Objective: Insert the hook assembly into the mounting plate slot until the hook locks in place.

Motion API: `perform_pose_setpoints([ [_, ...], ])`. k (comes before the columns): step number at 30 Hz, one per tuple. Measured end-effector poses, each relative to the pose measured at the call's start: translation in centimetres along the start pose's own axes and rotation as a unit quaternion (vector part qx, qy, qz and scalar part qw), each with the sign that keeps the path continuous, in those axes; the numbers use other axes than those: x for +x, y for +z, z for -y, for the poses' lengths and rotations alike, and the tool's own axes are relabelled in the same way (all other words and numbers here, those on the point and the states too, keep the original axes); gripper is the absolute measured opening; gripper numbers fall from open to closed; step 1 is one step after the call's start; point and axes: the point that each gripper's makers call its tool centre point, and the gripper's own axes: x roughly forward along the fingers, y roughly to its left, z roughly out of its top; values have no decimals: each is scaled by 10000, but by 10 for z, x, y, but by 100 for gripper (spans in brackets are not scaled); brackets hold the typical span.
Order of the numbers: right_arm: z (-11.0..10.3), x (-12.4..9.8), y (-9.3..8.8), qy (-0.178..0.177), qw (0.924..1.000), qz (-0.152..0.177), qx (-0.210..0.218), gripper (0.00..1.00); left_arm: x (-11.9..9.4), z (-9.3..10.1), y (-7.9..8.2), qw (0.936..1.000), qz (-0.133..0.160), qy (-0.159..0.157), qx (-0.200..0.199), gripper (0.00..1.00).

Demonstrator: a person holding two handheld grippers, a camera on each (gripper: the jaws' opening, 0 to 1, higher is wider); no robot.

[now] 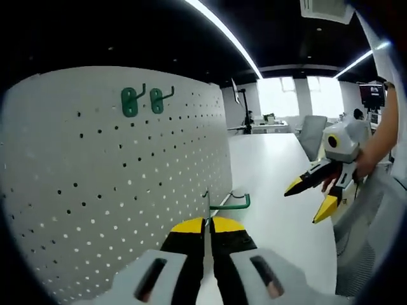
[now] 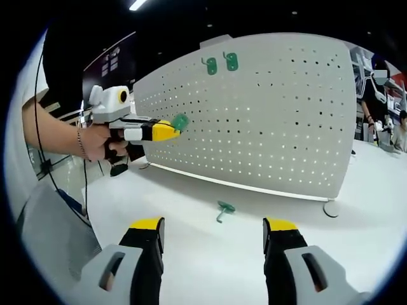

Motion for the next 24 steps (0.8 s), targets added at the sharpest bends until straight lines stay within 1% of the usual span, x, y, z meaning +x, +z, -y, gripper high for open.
perform_pose_setpoints([
  [4, -1, 0, 0, 12, 10000, 6, -9, 61, -6, 1, 5, 9999, 94, 46, 14, 3],
  [9, -2, 1, 1, 28, 10000, -3, -16, 61, -13, 2, 13, 9997, 239, 76, -69, 3],
  [12, -2, 1, 0, 47, 10000, -2, -16, 61, -17, 2, 14, 9996, 241, 125, 15, 3],
  [13, -2, 1, 1, 46, 10000, 2, -17, 61, -19, 1, 16, 9994, 305, 129, -105, 3],
  [18, -3, 1, 1, 49, 10000, -2, -16, 61, -27, 0, 19, 9989, 399, 184, -152, 3],
  [22, -3, 1, 0, 58, 10000, -9, -18, 61, -33, -2, 30, 9975, 589, 275, -280, 3],
  [24, -3, 1, -1, 60, 10000, -17, -30, 61, -35, -2, 33, 9971, 638, 311, -278, 3],
])
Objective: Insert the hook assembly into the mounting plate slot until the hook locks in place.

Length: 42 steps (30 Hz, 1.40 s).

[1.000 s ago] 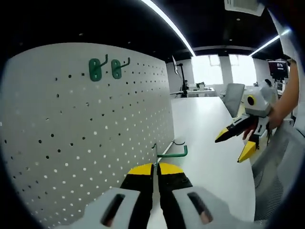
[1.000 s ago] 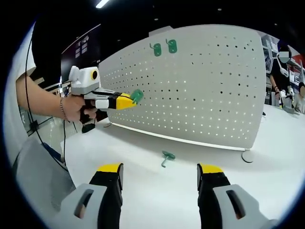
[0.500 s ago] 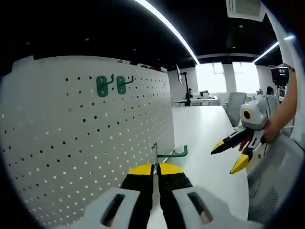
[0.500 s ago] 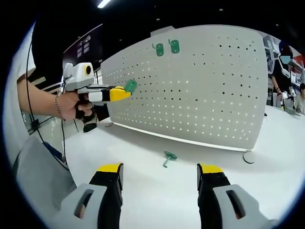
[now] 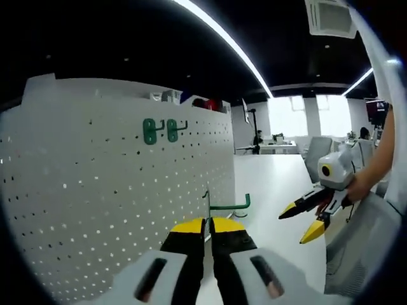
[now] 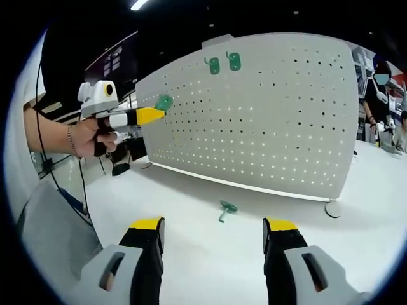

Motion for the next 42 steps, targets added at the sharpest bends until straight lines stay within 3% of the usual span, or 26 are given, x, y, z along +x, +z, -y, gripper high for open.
perform_pose_setpoints([
  [11, 1, -1, 0, -22, 10000, 0, 24, 60, -9, -3, 18, 9994, 275, 179, -106, 3],
  [26, 3, -1, 3, -54, 9999, 81, 81, 60, -10, 1, 14, 9996, 207, 171, -66, 3],
  [29, 1, -4, 17, 5, 9989, 431, 165, 61, -10, 2, 13, 9996, 200, 160, -102, 3],
  [33, -7, -11, 50, 226, 9917, 1233, 271, 62, -10, 1, 12, 9996, 191, 169, -83, 3],
  [42, -32, -19, 75, 624, 9827, 1721, 262, 63, -12, 0, 9, 9997, 132, 205, -75, 3],
])
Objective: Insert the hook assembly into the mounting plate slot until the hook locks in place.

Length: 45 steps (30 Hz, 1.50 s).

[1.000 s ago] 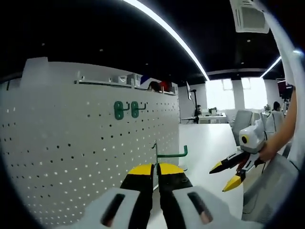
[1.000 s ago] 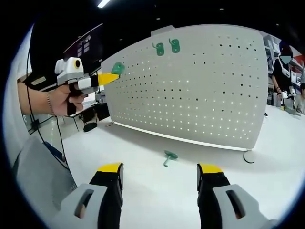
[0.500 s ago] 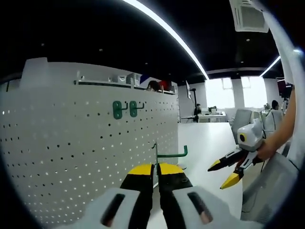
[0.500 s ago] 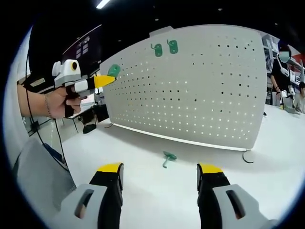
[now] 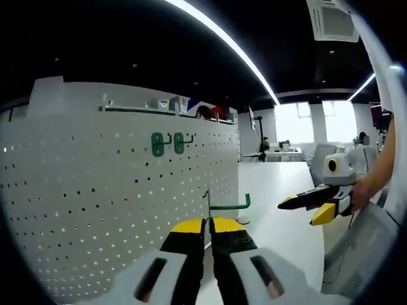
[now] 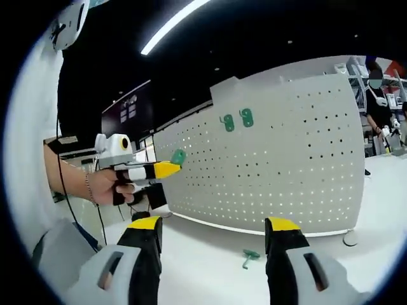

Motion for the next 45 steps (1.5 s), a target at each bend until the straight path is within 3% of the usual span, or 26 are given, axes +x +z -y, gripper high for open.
perform_pose_setpoints([
  [9, -1, 2, 1, 19, 10000, -7, 3, 63, 0, 0, 0, 10000, 9, 18, 8, 3],
  [15, -11, 8, 6, 215, 9996, 107, 149, 62, -1, 0, 0, 10000, 8, 20, -6, 3],
  [18, -14, 11, 19, 331, 9926, 463, 1077, 57, -1, 0, 1, 10000, 49, 11, -39, 3],
  [20, -16, 13, 19, 380, 9931, 410, 1032, 57, -1, -1, 1, 10000, 44, 22, -29, 3],
  [23, -14, 14, 25, 415, 9869, 580, 1449, 56, -1, -2, 1, 10000, 42, 24, -18, 3],
  [45, -23, 35, 30, 622, 9876, 514, 1346, 50, -2, 2, 1, 10000, 23, -1, -17, 3],
])
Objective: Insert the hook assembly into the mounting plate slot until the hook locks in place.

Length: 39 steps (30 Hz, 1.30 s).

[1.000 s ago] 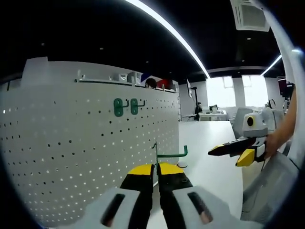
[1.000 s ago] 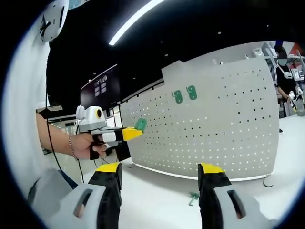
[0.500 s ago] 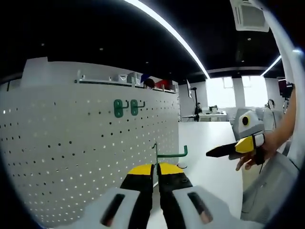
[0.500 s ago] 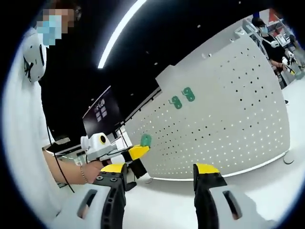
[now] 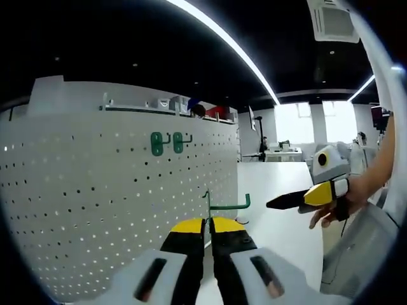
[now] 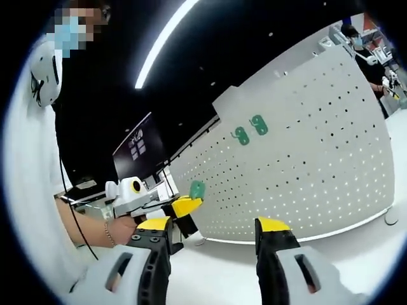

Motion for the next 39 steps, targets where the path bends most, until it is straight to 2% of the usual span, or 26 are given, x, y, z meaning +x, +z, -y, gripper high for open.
perform_pose_setpoints([
  [23, -19, 36, 2, 308, 9995, 43, 0, 51, -3, 3, 3, 10000, 39, 57, -24, 3],
  [39, -23, 48, 5, 420, 9991, 77, 14, 51, -8, 6, 2, 9999, 36, 88, -37, 3],
])
